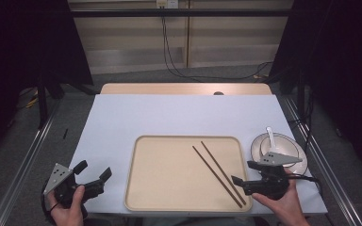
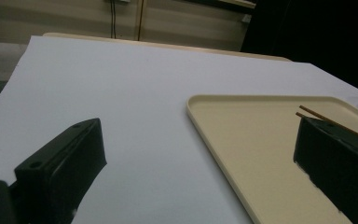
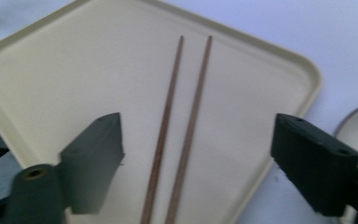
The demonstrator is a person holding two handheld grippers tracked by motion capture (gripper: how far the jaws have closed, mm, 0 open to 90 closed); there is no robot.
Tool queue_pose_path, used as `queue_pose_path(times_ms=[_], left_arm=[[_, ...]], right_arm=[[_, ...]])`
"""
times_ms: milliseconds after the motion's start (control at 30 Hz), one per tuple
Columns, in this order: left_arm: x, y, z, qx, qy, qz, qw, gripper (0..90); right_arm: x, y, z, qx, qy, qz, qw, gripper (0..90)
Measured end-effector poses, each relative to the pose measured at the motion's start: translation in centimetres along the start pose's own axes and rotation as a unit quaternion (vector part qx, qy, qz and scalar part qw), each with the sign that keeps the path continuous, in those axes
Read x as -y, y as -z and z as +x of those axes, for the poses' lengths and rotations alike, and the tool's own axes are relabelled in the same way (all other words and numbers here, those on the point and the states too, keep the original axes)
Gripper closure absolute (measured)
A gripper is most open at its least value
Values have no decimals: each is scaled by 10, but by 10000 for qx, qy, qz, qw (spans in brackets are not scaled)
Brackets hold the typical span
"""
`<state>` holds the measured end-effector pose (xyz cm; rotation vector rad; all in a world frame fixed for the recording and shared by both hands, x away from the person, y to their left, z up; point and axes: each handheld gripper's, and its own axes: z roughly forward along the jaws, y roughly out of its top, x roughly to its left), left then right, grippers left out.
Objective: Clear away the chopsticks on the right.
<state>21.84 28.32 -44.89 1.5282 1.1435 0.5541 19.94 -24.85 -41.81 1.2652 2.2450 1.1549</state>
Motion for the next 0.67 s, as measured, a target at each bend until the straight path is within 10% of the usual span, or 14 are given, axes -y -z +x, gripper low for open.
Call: queue_pose_path(times_ms=[667], left_arm=[[1,4,1,-7,-2,26,10000,20]], right_arm=[[44,64,-64,520,-659,-858,9928,88]])
